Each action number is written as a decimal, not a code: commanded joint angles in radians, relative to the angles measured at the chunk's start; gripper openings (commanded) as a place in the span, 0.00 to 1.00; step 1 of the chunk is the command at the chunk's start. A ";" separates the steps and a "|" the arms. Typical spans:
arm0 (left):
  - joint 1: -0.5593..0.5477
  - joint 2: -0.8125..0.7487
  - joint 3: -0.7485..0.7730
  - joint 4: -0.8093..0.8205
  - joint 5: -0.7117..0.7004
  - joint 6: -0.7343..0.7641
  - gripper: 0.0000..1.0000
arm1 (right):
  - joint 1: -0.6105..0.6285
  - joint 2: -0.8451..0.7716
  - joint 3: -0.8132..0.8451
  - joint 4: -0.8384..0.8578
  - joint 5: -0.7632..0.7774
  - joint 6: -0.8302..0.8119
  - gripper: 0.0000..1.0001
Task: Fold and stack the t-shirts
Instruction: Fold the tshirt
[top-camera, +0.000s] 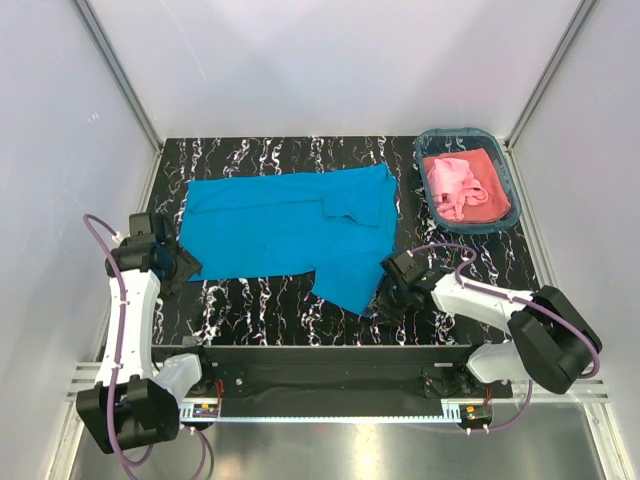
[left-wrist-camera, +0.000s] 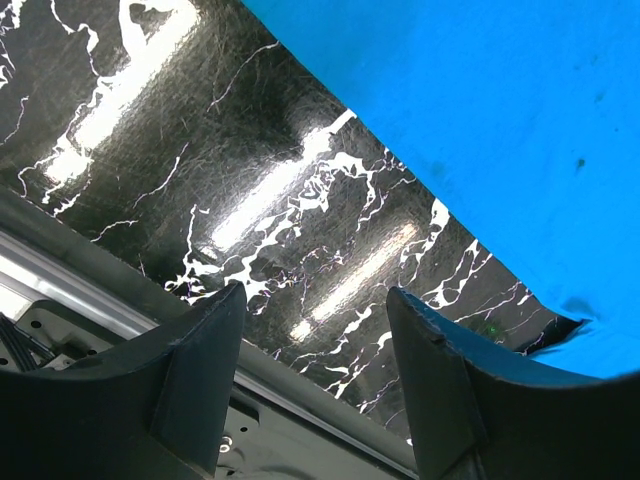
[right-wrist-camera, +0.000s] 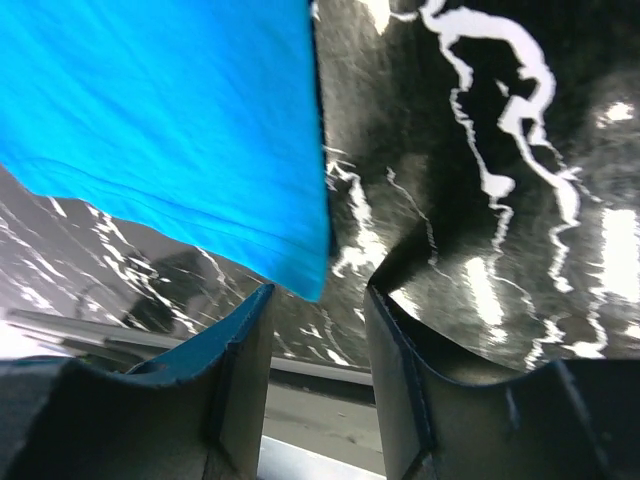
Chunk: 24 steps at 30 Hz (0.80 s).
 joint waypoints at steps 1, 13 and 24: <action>0.009 0.018 0.057 0.005 -0.012 -0.008 0.64 | 0.008 0.031 -0.029 0.077 0.052 0.071 0.49; 0.032 0.082 0.087 0.026 -0.018 0.016 0.63 | 0.008 0.068 0.004 -0.016 0.110 0.081 0.44; 0.082 0.168 0.103 0.055 -0.041 0.023 0.63 | 0.008 0.090 -0.002 0.019 0.082 0.075 0.00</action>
